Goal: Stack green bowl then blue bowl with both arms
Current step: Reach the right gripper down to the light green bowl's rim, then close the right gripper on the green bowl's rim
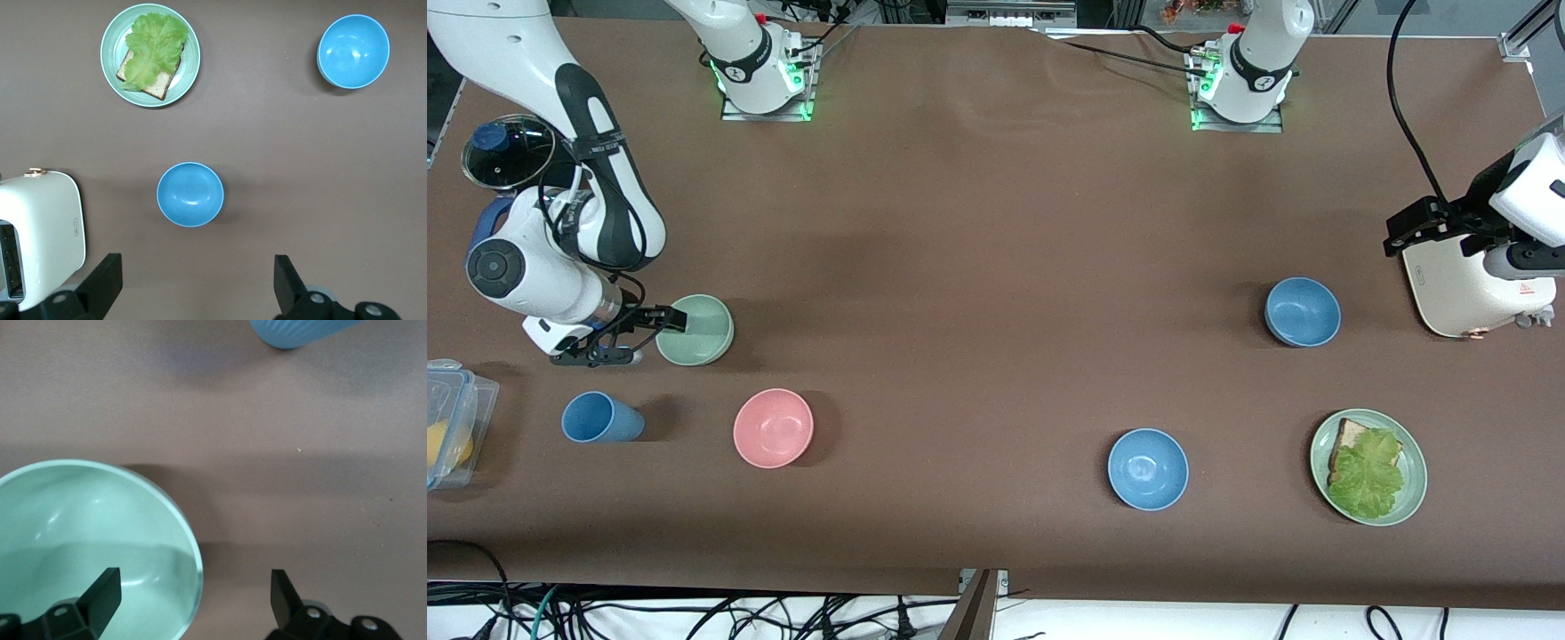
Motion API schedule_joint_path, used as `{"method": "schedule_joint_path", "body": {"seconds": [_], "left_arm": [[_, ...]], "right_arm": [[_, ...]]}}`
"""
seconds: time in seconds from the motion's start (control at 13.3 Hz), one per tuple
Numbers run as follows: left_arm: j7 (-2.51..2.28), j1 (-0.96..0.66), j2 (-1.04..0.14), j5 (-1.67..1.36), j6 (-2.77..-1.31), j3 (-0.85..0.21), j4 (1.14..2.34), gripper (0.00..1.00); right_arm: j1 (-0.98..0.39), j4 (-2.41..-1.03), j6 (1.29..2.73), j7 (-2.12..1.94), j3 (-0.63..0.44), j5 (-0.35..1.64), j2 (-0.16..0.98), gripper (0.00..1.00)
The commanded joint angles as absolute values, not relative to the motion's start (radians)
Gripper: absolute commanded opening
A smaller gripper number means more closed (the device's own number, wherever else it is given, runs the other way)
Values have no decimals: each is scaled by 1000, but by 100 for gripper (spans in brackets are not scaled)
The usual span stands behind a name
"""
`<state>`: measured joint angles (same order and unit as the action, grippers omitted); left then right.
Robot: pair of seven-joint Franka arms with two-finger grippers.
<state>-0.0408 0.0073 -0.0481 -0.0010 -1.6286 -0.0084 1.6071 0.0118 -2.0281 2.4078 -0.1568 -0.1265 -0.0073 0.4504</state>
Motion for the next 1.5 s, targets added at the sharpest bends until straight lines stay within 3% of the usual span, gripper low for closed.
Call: {"method": "schedule_joint_path", "body": {"seconds": [0.0, 0.15, 0.3, 0.38, 0.98, 1.28, 1.43], "left_arm": [[-35, 8, -60, -8, -1618, -8, 1582, 100], [-35, 8, -60, -8, -1617, -9, 1582, 100], [-35, 5, -60, -8, -1617, -9, 1582, 100], [-35, 6, -58, -8, -1617, -9, 1582, 100], [-34, 8, -60, -8, -1617, -9, 1582, 100], [-35, 8, -60, -8, -1617, -8, 1582, 100], [-34, 9, -60, -8, -1617, -8, 1582, 100]], "right_arm": [[23, -2048, 2451, -152, -118, 5, 452, 86], [23, -2049, 2465, -152, -118, 14, 460, 58], [23, -2049, 2462, -153, -118, 18, 460, 12], [23, -2049, 2457, -153, -117, 18, 460, 0], [23, -2030, 2401, -160, -104, 20, 408, 0], [21, -1987, 2214, -143, -14, 72, 321, 0], [18, -1987, 2200, -132, 47, 117, 304, 0]]}}
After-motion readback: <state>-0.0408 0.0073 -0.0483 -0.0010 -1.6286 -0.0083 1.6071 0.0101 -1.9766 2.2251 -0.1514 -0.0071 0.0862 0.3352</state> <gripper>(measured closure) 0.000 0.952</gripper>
